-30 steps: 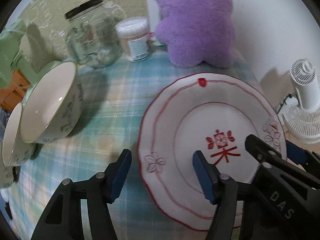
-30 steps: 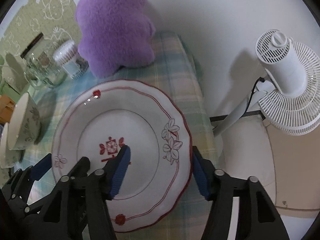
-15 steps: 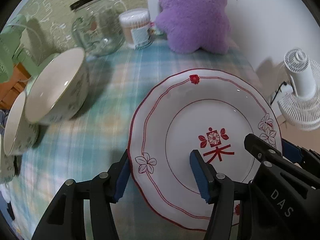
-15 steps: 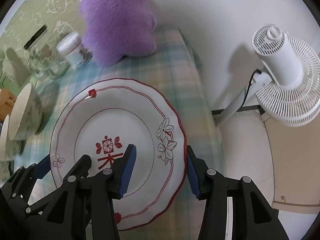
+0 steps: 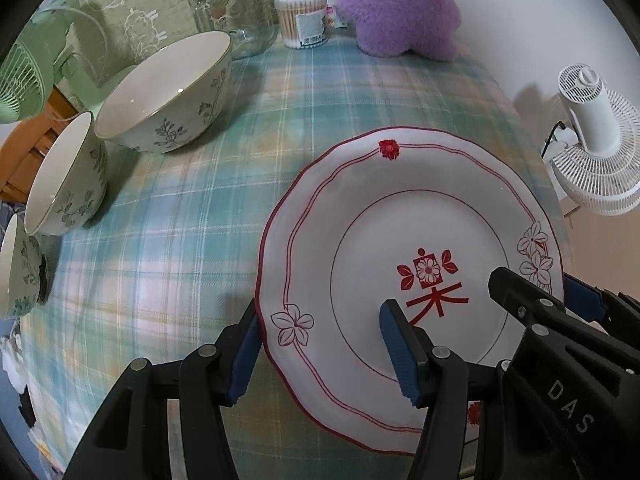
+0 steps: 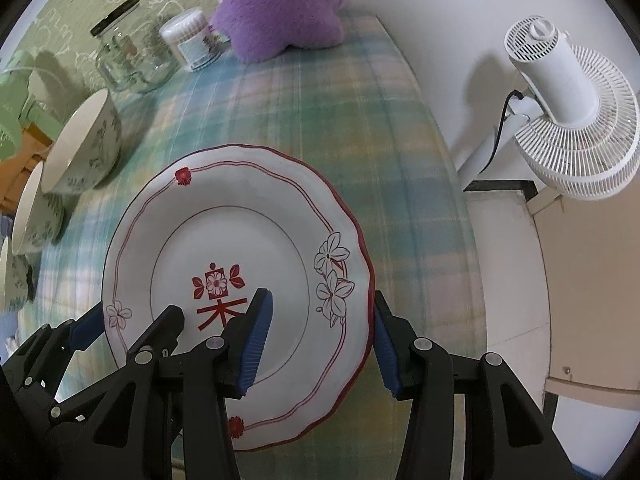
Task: Organize plates and bowls
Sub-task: 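Close the left tool on the rim of the white red-character plate, then lift the white plate with the left tool and carry it over the flowered stack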
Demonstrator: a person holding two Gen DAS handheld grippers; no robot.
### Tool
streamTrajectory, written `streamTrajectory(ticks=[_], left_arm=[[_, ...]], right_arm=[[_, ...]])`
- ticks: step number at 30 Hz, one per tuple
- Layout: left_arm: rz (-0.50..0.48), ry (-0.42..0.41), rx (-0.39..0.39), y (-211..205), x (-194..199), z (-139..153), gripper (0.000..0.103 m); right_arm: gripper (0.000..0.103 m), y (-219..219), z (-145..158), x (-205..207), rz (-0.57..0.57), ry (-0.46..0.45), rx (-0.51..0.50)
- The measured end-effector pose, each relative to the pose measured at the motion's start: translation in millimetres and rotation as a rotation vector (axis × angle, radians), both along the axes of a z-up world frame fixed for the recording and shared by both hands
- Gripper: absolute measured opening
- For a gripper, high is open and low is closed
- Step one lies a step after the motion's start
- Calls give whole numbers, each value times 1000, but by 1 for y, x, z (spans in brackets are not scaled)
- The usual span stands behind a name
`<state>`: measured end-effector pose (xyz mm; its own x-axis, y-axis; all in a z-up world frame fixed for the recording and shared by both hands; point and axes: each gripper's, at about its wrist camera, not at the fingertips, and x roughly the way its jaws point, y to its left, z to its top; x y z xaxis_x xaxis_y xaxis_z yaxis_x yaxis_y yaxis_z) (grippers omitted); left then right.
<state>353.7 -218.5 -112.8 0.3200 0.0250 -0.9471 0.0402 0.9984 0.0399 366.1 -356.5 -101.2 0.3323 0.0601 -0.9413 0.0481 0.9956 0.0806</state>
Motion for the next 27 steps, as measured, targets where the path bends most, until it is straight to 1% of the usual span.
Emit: streamTrajectory(ticks=[6, 14, 22, 25, 27], left_arm=[[-8, -10, -4, 0, 7, 1, 61], [5, -18, 10, -3, 20, 0, 62], [2, -18, 6, 0, 13, 4, 62], [-7, -22, 8, 2, 6, 8, 61], [0, -16, -5, 3, 1, 13, 61]], right_arm=[[53, -3, -3, 8, -1, 4, 18], [53, -2, -9, 31, 26, 0, -2], [53, 2, -7, 31, 25, 5, -35], [53, 5, -3, 26, 28, 2, -54], [53, 7, 0, 21, 24, -1, -55]])
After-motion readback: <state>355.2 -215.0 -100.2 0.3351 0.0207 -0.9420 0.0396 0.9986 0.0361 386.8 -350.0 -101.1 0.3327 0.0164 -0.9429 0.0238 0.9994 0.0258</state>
